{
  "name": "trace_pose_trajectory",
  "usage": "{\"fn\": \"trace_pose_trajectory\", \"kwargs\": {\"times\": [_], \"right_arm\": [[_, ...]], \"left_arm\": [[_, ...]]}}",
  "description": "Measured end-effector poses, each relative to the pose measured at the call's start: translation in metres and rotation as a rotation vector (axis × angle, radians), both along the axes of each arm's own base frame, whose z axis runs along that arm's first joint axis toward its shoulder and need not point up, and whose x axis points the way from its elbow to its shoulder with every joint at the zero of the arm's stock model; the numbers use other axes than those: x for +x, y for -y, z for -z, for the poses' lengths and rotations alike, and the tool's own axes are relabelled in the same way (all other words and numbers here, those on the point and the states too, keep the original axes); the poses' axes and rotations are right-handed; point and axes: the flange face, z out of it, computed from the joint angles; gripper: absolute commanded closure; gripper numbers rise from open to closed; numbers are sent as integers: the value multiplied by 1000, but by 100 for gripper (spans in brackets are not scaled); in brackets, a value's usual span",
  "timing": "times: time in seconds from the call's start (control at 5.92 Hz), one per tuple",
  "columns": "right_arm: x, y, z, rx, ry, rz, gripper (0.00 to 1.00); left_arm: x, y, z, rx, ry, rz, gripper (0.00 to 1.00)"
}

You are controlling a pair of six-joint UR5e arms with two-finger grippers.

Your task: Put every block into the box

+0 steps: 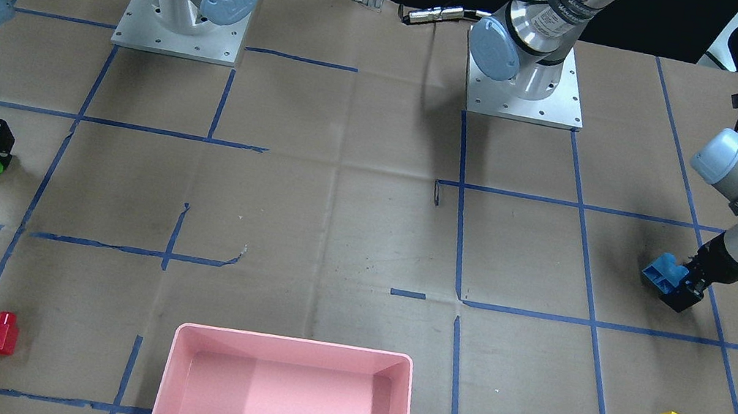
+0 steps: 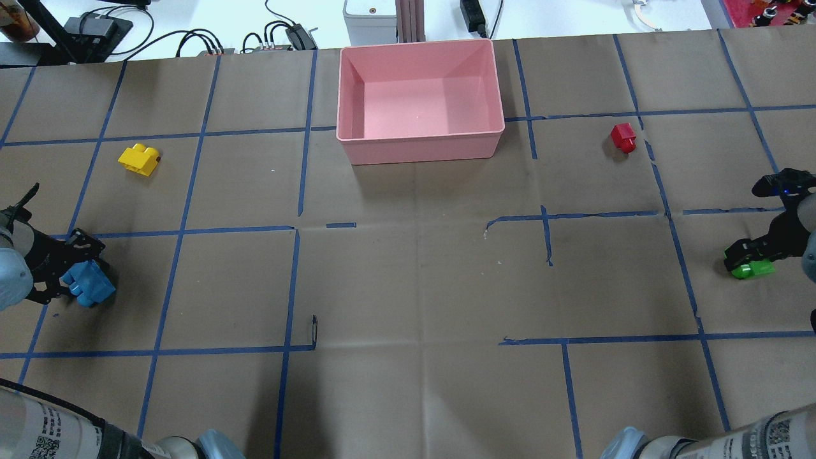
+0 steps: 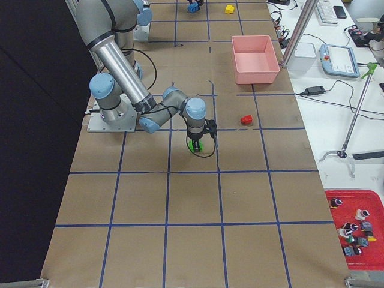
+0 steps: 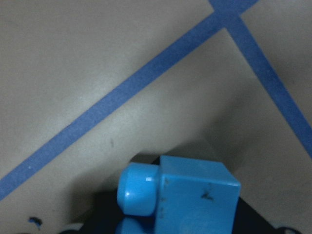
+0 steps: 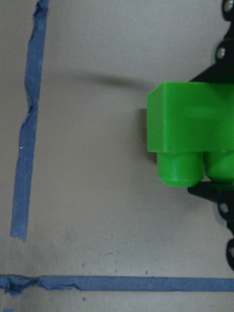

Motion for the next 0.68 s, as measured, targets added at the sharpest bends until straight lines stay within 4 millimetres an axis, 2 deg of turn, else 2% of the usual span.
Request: {"fn": "trace_pose_trajectory", "kwargs": {"times": [0.17,0.34,0.51,0.68], "right_arm": [[-6,11,-38,-48,-43,-6,97],[-3,26,-89,-84,-66,-24,97],[15,43,-137,-94,-67,-65,97],[40,60,-170,-104,-69,-120,97]], "left_arm": [[-1,1,-3,-10,-4,4,63],[-1,3,-8,-25,-11,14,70],[0,5,-16,-34,-14,23,74],[3,10,-34,-34,-17,33,79]]}}
